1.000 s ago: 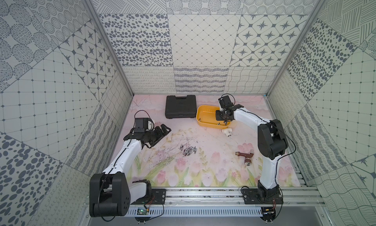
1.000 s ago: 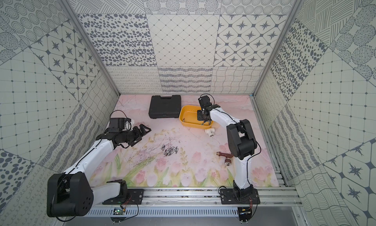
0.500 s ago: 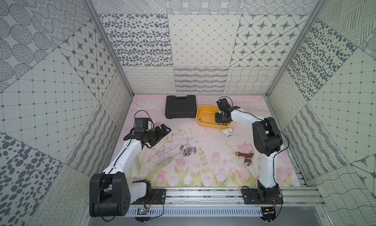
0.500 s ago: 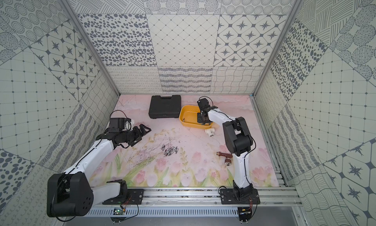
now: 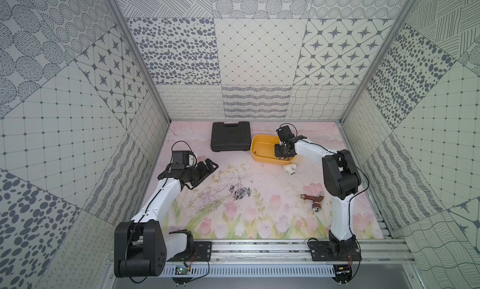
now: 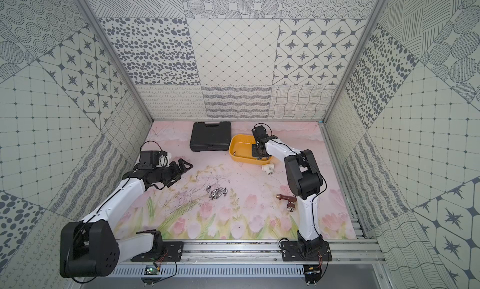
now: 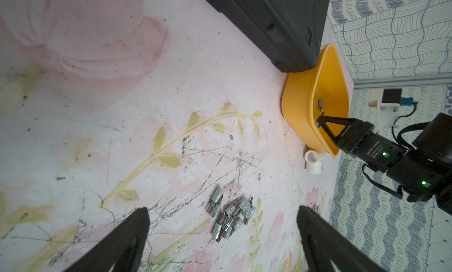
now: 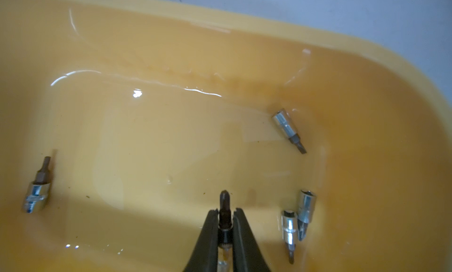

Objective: Put the bit on the desktop into the storage box
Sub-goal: Place the screwdriver bit in the storage box, then pick up the screwdriver bit from the center of the board.

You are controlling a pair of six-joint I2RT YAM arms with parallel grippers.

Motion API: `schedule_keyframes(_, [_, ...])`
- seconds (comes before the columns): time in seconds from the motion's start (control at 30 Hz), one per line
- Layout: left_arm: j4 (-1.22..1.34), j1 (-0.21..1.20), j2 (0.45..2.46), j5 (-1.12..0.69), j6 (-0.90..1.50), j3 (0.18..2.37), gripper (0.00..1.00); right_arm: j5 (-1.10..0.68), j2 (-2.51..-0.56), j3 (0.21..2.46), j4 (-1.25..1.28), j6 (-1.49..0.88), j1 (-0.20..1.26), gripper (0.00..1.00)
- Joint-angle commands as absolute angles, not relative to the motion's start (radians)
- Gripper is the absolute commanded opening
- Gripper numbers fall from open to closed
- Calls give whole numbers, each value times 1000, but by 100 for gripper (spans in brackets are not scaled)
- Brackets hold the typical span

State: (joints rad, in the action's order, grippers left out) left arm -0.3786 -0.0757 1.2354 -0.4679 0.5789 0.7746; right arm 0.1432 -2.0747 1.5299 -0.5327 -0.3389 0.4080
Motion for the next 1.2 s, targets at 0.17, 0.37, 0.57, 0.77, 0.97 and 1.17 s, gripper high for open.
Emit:
schedule_keyframes(0.17, [-380,-79,1229,-473,557,769,99,138,-1998,1543,-505,-312,408,41])
schedule_keyframes(0.37, [-383,-79,1229,-474,555,774,99,124,-1915,1512,-504,-296,413,61])
schedule_keyframes(0.57, [-383,-79,1233,-477,555,777,99,57,-1801,1427,-462,-305,414,77])
schedule_keyframes(0.77, [-378,-80,1238,-477,555,776,99,-1,-1676,1307,-420,-346,447,91])
schedule_keyframes(0.97, [-372,-80,1246,-482,557,777,99,28,-1588,1213,-420,-398,540,96])
schedule_keyframes(1.17, [-368,-80,1249,-486,555,776,99,50,-1570,1150,-424,-437,676,96])
